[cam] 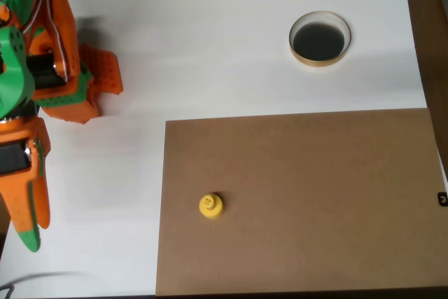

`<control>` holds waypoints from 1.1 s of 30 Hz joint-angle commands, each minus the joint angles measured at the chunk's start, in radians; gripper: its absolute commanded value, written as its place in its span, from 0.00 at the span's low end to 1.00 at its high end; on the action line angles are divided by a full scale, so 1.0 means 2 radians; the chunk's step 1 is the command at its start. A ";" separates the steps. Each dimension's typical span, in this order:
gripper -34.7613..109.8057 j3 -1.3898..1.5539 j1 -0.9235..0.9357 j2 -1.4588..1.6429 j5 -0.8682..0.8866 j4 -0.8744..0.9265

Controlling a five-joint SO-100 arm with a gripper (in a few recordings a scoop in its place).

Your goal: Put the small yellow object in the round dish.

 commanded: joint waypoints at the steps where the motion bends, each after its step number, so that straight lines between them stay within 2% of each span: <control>1: 0.37 -0.063 -0.016 -0.029 -0.012 0.015; 16: 0.39 -0.175 -0.141 -0.188 -0.006 0.071; 33: 0.45 -0.247 -0.209 -0.303 -0.003 0.109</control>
